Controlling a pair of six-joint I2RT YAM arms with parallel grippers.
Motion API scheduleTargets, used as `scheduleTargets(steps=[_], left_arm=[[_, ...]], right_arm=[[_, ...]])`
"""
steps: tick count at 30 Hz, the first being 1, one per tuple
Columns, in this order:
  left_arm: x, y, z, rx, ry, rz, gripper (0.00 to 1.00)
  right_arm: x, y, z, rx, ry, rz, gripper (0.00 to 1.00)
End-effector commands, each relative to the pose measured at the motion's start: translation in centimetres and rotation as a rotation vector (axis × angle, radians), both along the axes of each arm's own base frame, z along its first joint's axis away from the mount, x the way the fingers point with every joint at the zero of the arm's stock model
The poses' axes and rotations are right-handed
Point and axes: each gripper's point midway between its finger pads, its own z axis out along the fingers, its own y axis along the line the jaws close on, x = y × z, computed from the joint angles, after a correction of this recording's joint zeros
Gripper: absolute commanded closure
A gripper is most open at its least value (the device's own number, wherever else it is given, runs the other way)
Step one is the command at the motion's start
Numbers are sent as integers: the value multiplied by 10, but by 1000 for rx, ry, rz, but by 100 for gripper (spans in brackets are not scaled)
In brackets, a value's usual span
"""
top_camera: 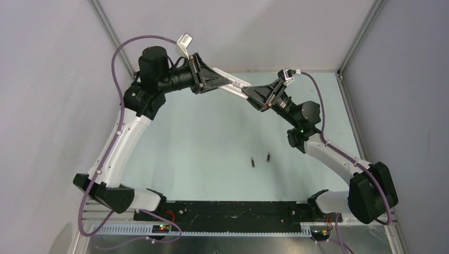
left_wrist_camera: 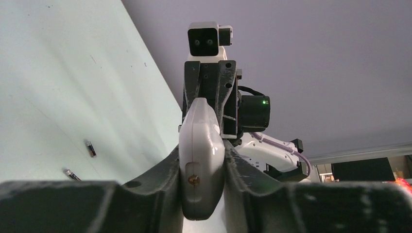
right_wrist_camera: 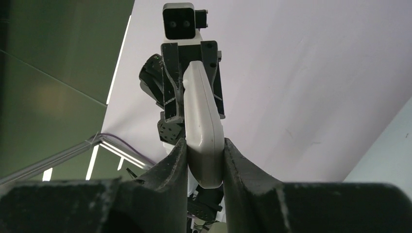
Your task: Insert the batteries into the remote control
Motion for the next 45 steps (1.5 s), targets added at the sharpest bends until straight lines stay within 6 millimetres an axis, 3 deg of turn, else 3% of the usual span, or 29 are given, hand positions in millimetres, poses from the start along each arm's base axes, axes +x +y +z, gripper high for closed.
scheduleTargets(steps=[1,3,6,13,20,22,26,31,33,35,36,38,40,45], left_arm=[[-6,5,18,-39,-41,-23,62],[1,14,16,-32,-48,19,54],[6,22,11,-24,-42,59,50],[6,23,-2,-12,-17,55,51],[8,22,-2,-16,-22,48,51],[8,21,-2,-15,-20,45,53],[8,21,-1,-14,-30,40,68],[9,20,-4,-10,-29,35,98],[9,20,-5,-6,-38,33,100],[9,21,-6,2,-51,32,100],[10,21,-6,6,-57,37,100],[11,23,-7,16,-73,42,100],[12,25,-8,25,-90,46,100],[16,27,-19,60,-119,48,100]], right_arm=[[-8,-5,26,43,-66,24,85],[-7,-6,24,24,-65,17,84],[-6,-7,23,9,-66,1,84],[-4,-3,20,-2,-72,17,81],[-1,4,16,-20,-72,50,81],[1,6,14,-24,-63,56,81],[3,9,8,-29,-45,73,81],[5,11,4,-36,-29,78,81],[7,10,2,-51,-24,67,77],[9,8,-1,-77,-20,41,61],[9,4,2,-91,-44,12,36],[14,-3,-4,-144,-32,-36,6],[20,-13,-16,-209,-7,-82,1],[25,-40,-23,-296,-34,-229,1]])
